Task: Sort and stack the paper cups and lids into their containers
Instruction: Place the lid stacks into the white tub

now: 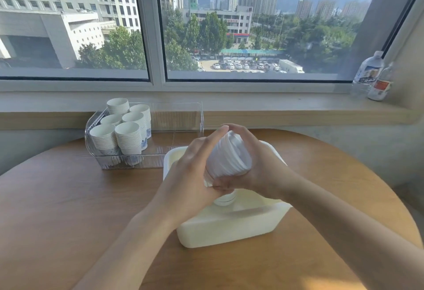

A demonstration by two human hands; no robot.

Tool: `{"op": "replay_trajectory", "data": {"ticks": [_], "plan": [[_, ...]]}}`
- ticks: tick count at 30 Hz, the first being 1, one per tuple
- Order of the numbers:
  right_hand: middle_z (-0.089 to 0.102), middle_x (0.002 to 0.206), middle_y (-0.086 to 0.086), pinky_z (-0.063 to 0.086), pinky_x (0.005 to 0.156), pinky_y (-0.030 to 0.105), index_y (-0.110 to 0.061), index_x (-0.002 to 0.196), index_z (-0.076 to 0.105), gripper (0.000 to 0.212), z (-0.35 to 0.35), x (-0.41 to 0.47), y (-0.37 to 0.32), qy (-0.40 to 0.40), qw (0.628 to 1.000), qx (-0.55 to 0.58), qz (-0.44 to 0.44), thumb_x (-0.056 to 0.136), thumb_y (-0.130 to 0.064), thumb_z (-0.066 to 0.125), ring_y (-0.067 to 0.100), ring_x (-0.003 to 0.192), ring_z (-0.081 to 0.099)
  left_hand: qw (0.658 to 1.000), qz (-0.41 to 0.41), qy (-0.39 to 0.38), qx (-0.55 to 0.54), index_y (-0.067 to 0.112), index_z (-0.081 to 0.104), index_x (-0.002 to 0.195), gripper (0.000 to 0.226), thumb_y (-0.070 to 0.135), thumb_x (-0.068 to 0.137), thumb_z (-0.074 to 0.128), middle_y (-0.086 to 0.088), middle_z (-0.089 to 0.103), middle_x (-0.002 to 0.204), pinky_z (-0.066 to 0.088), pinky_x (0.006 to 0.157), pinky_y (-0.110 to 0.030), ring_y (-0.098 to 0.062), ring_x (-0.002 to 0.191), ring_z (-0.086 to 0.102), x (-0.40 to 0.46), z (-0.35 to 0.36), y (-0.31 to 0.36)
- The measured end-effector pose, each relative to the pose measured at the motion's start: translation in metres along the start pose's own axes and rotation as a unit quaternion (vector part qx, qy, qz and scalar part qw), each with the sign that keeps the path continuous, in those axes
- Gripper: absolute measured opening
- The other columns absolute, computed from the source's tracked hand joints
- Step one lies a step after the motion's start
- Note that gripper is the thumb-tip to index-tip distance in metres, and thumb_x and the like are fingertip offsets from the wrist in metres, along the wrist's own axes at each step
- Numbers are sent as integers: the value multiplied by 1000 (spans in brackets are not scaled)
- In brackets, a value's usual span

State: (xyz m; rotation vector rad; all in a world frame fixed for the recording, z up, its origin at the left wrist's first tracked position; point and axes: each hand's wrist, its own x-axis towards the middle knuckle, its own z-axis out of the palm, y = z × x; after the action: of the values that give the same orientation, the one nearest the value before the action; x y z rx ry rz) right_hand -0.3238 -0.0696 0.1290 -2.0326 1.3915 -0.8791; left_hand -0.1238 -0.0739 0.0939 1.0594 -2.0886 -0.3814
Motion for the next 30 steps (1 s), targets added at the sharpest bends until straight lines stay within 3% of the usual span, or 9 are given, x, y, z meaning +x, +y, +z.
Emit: {"op": "replay_trajectory", "data": {"ticks": [4, 7, 10, 14, 17, 20, 22, 26, 30], "plan": [[58, 126, -26, 42, 94, 14, -52, 140, 42, 96, -4, -2, 12, 19, 1000, 11, -3, 65, -28, 99, -7, 119, 52, 999, -3, -33, -28, 67, 12, 153, 120, 27, 75, 93, 34, 35, 151, 34, 110, -15, 11, 139, 35, 2, 9, -5], [56, 128, -31, 40, 101, 18, -53, 140, 42, 97, -8, -2, 18, 5, 1000, -14, -12, 65, -28, 99, -5, 125, 49, 997, -14, -68, -41, 66, 7, 154, 122, 26, 77, 92, 37, 30, 155, 35, 117, -25, 9, 144, 34, 5, 10, -7], [52, 134, -28, 40, 107, 27, -54, 142, 39, 100, -13, -1, 24, -16, 999, -52, 5, 64, -35, 98, 2, 129, 46, 995, -26, -93, -29, 64, 8, 155, 120, 29, 77, 92, 29, 36, 157, 39, 119, -36, 4, 144, 38, 8, 7, -10], [45, 142, -21, 40, 113, 40, -60, 142, 34, 101, -22, -4, 36, -55, 991, -115, 36, 65, -37, 95, 10, 133, 42, 993, -28, -94, 63, 56, 18, 156, 103, 42, 81, 86, 23, 46, 149, 43, 113, -34, 5, 137, 42, 5, -9, -20], [43, 144, -22, 40, 115, 38, -63, 141, 32, 103, -26, -7, 42, -103, 984, -139, 42, 63, -36, 95, 7, 133, 43, 989, -27, -62, 134, 46, 35, 154, 84, 51, 82, 79, 18, 51, 145, 36, 109, -27, -6, 137, 46, -7, -20, -34], [43, 145, -24, 38, 117, 39, -62, 143, 30, 103, -20, -6, 43, -161, 972, -170, 23, 67, -38, 94, 5, 136, 42, 989, -60, -1, 133, 37, 47, 149, 68, 61, 86, 59, 12, 48, 148, 26, 114, -27, -12, 144, 38, -22, -25, -46], [43, 146, -26, 37, 118, 41, -63, 143, 28, 102, -14, -3, 41, -184, 967, -178, 7, 69, -39, 93, 6, 139, 41, 990, -90, 18, 108, 33, 49, 149, 59, 50, 93, 62, 12, 46, 150, 23, 116, -24, -10, 145, 37, -29, -24, -50], [41, 146, -30, 34, 121, 38, -61, 145, 28, 98, -2, 6, 32, -232, 957, -174, -18, 75, -38, 92, -2, 141, 37, 991, -116, 13, 68, 31, 50, 149, 52, 28, 99, 63, 19, 42, 151, 7, 110, 0, 4, 147, 26, -38, -19, -50], [39, 150, -33, 31, 122, 34, -54, 149, 30, 97, 12, 14, 24, -272, 949, -153, -41, 77, -35, 91, -6, 143, 33, 990, -131, 10, 61, 30, 47, 152, 53, 24, 101, 60, 7, 43, 160, 3, 108, 3, -4, 155, 20, -41, -19, -48]]}}
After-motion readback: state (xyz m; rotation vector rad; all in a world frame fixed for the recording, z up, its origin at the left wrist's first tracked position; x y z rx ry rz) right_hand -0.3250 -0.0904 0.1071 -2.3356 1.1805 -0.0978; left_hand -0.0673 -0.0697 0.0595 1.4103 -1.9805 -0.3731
